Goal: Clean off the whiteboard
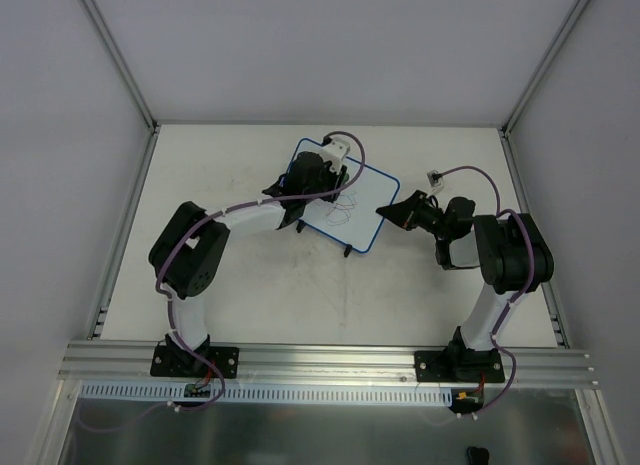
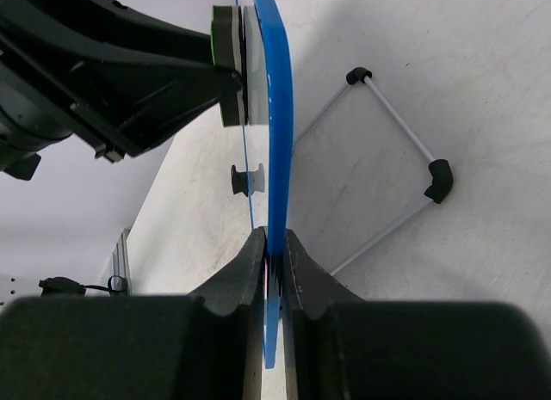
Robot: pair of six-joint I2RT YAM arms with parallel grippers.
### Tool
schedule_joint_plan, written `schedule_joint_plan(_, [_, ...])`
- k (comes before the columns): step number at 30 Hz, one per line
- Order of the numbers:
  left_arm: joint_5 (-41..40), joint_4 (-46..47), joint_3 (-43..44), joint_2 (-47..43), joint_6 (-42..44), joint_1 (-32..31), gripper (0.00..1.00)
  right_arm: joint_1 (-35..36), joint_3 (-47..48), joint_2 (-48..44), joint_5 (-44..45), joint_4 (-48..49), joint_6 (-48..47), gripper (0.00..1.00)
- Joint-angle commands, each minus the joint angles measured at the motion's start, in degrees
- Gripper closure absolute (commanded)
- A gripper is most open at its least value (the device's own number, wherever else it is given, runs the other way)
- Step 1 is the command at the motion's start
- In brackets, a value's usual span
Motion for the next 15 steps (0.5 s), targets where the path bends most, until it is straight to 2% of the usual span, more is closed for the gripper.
schedule_joint_plan(1, [4.47,-3.83,-0.87,1.73,2.93,-2.25,1.0,-0.12,-0.11,0.31,0.78,12.08,-3.01,1.0])
schedule_joint_plan(7, [3.59,-6.38,-0.25,2.61,7.06,-6.37,1.0,-0.21,-0.02,0.48,0.7,12.08,-2.93,1.0])
schedule_joint_plan(15, [1.05,-6.29,-0.6,3.04,7.86,-6.65,1.0,-0.3,-0.2,0.4,0.78,12.17,-2.93,1.0])
